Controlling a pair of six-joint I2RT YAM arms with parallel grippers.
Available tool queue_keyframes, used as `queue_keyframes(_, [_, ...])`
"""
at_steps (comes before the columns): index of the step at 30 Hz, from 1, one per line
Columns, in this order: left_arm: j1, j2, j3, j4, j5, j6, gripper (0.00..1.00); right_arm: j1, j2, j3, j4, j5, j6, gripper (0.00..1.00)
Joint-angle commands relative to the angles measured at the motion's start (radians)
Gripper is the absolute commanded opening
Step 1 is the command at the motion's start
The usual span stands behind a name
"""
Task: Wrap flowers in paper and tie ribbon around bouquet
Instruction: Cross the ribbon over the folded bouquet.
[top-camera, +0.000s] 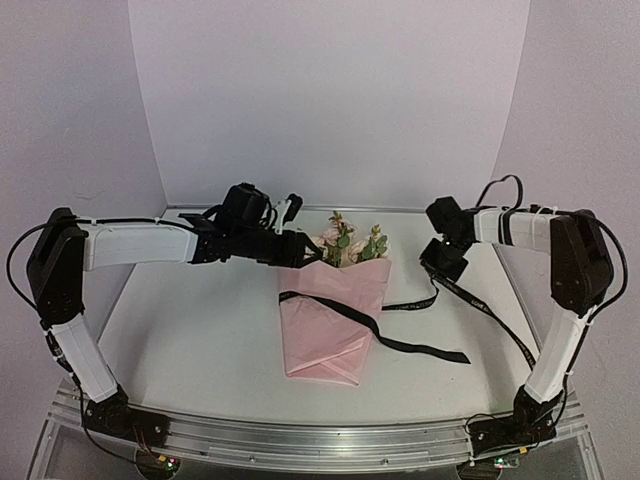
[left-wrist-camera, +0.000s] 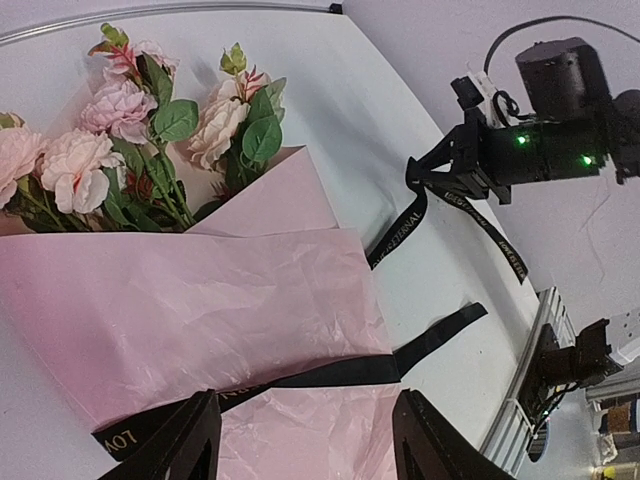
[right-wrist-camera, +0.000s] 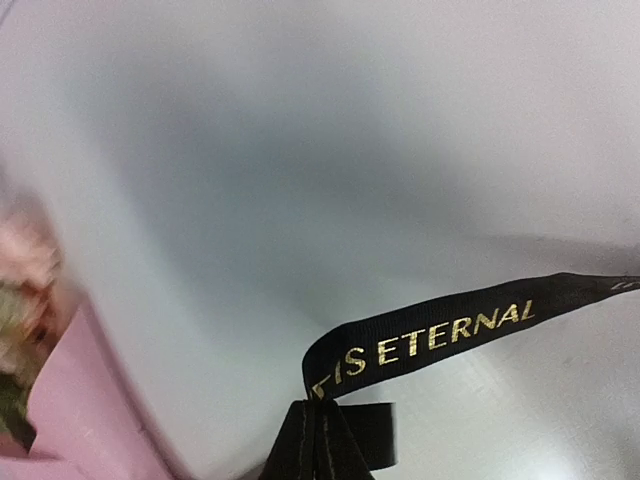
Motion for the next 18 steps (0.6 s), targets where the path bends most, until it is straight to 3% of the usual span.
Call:
queue_keyframes(1, [0.013, -0.044, -0.001, -0.001, -0.005, -0.011, 0.60, 0.186, -0.020, 0.059, -0.076, 0.061, -0.052, 0.21])
queue_keyframes(4, [0.016, -0.045, 0.006, -0.013, 0.002, -0.011, 0.60, 0.187, -0.041, -0.001, -0.076, 0.075, -0.041, 0.61])
queue_keyframes(7, [0.017, -0.050, 0.005, -0.021, 0.006, -0.007, 0.60, 0.155, -0.104, -0.047, -0.084, 0.099, -0.057, 0.77])
queue_keyframes(10, [0.017, -0.057, 0.001, -0.024, 0.002, -0.003, 0.60, 0.088, -0.178, -0.115, -0.100, 0.105, -0.044, 0.84])
queue_keyframes(14, [0.019, -0.066, -0.002, -0.026, 0.002, -0.002, 0.60, -0.056, -0.273, -0.240, -0.103, 0.094, 0.012, 0.81])
queue_keyframes(18, [0.020, -0.065, 0.007, -0.036, 0.008, 0.004, 0.60, -0.116, -0.323, -0.284, -0.151, 0.161, -0.039, 0.83])
